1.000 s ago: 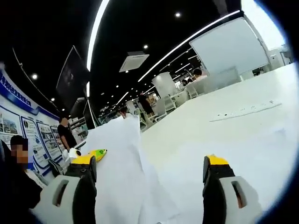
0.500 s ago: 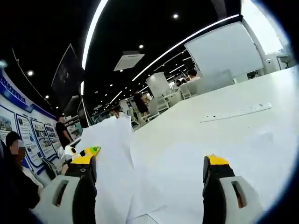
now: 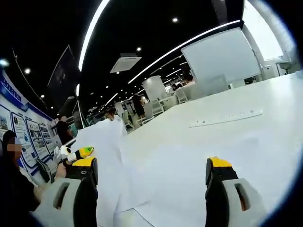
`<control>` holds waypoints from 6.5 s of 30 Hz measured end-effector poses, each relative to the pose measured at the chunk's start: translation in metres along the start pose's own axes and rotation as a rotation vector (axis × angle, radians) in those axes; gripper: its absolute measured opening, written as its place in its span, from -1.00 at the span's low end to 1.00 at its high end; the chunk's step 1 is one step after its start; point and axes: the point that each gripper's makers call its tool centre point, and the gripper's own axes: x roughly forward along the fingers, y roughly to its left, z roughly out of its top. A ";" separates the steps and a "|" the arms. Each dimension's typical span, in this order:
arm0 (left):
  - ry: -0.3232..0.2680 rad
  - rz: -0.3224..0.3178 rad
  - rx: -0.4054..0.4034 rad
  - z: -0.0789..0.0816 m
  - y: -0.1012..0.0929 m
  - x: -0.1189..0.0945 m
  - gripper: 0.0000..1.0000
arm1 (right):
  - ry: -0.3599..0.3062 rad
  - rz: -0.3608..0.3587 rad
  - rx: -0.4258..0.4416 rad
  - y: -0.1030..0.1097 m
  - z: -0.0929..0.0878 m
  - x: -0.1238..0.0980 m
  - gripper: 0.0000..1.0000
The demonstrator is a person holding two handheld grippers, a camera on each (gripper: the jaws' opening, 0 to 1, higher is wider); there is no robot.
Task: Organize the stack of printing papers by aligning and flattening the scattered papers on the table
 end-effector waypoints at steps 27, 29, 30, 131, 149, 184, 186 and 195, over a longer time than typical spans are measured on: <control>0.002 -0.003 -0.005 -0.001 -0.001 0.001 -0.88 | -0.029 -0.111 -0.022 -0.030 0.010 -0.026 0.80; 0.002 -0.003 -0.006 -0.001 -0.001 0.001 -0.88 | -0.031 -0.117 -0.022 -0.030 0.010 -0.027 0.80; 0.002 -0.003 -0.006 -0.001 0.000 0.001 -0.88 | -0.030 -0.119 -0.020 -0.031 0.009 -0.028 0.80; 0.002 -0.003 -0.014 -0.001 0.000 0.001 -0.88 | 0.076 -0.311 -0.121 -0.075 -0.022 -0.053 0.77; 0.002 0.000 -0.010 -0.001 0.001 0.001 -0.88 | 0.054 -0.331 -0.137 -0.075 -0.027 -0.065 0.75; 0.003 -0.001 -0.009 -0.001 0.001 0.000 -0.88 | -0.047 -0.419 -0.185 -0.059 -0.035 -0.089 0.72; 0.003 0.000 -0.008 -0.001 0.001 0.000 -0.88 | -0.051 -0.424 -0.188 -0.057 -0.036 -0.092 0.71; 0.004 0.000 0.000 -0.002 -0.001 0.001 -0.88 | -0.038 -0.417 -0.233 -0.047 -0.041 -0.094 0.57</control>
